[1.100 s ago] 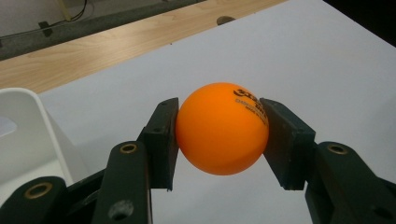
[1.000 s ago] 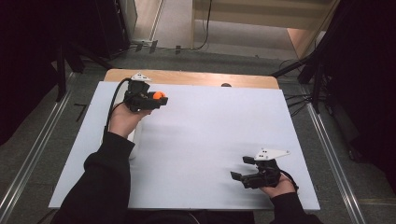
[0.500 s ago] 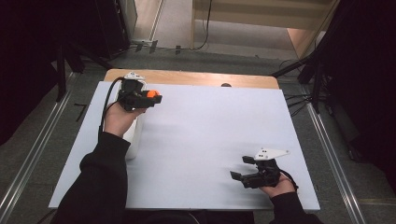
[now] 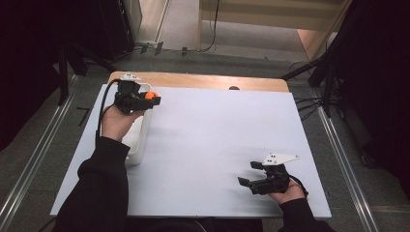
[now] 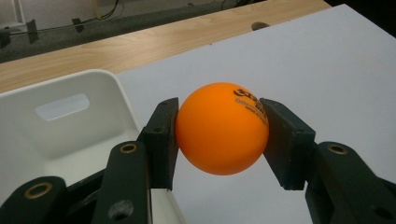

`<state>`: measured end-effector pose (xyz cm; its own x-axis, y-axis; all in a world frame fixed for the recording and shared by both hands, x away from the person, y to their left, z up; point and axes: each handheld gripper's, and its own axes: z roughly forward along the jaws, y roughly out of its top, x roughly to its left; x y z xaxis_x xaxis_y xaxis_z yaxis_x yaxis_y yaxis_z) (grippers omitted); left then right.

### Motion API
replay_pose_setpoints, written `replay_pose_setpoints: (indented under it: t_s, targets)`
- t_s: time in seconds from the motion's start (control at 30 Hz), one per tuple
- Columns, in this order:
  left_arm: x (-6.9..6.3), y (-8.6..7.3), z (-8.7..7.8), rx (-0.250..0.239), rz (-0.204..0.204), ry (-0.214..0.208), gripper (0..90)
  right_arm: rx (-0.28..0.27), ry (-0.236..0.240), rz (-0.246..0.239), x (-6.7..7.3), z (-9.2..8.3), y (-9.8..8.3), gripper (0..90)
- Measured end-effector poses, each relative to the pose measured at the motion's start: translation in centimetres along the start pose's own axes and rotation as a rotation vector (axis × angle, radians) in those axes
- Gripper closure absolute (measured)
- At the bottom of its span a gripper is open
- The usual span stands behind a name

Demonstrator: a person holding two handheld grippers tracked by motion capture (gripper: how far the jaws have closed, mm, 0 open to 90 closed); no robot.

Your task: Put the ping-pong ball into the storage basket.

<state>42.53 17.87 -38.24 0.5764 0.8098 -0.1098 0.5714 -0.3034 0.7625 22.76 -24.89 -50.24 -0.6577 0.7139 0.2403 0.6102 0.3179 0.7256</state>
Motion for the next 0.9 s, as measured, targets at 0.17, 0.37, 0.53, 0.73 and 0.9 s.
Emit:
replay_pose_setpoints:
  t_s: [0.17,0.37,0.53,0.73,0.9]
  targets:
    - [0.5,-0.1,-0.2,0.0,-0.01,0.016,50.7,0.0,0.002,0.0,0.0,0.0,0.1,15.5]
    - [1.1,-0.3,-0.5,-0.002,-0.008,0.061,50.7,0.001,0.005,-0.002,0.0,0.1,0.1,15.5]
    - [1.8,-0.6,-0.7,0.003,-0.029,0.073,50.7,0.003,0.008,0.001,0.1,0.1,0.1,15.5]
    - [2.6,-0.8,-1.1,-0.005,-0.051,0.09,50.6,0.004,0.007,0.001,0.0,0.1,0.1,15.5]
    - [3.1,-1.0,-1.2,-0.007,-0.07,0.121,50.6,0.005,0.007,-0.001,0.1,0.2,0.1,15.5]
